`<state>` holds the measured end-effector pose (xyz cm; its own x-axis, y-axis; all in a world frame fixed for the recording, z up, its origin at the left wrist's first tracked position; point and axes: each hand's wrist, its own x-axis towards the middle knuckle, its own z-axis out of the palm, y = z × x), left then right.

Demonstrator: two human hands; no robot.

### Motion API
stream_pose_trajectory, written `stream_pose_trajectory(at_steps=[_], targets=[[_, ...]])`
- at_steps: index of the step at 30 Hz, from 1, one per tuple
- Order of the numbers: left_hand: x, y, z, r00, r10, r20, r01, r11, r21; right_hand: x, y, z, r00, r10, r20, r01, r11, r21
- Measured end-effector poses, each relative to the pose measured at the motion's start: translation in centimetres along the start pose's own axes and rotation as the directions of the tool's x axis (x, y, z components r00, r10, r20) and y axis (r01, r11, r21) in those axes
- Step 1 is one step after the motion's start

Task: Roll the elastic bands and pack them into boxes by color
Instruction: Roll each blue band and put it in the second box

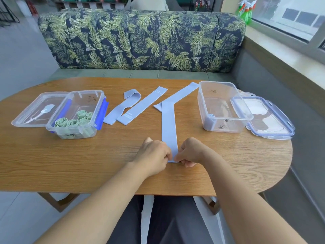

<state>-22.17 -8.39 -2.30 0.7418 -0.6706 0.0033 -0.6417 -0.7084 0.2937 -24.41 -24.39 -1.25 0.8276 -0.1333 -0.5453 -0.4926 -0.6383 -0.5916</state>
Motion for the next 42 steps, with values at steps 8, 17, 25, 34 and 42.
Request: stream_pose_trajectory(at_steps=[8,17,25,34,42], targets=[[-0.7,-0.4,0.5,0.999,0.029,-0.044,-0.029,1.0,0.007,-1.1,1.2,0.4,0.992,-0.08,-0.102,0.093,0.987,0.134],[-0.8,-1.1,1.3,0.995,0.055,-0.083,-0.057,0.998,-0.026,-2.1,3.6,4.1,0.697,-0.622,-0.358,0.505,0.779,-0.37],[-1.0,-1.4,1.6,0.986,0.106,-0.132,-0.109,0.994,-0.017,-1.1,3.8,4.6,0.619,-0.695,-0.365,0.48,0.704,-0.524],[-0.4,-1.7,1.3,0.995,0.086,-0.046,-0.089,0.993,-0.073,-1.6,2.3,3.5,0.803,-0.54,-0.253,0.37,0.784,-0.498],[1.3,-0.7,-0.1,0.981,-0.19,0.044,0.192,0.981,-0.026,-0.5,0.9,1.3,0.96,-0.233,-0.155,0.199,0.958,-0.206]])
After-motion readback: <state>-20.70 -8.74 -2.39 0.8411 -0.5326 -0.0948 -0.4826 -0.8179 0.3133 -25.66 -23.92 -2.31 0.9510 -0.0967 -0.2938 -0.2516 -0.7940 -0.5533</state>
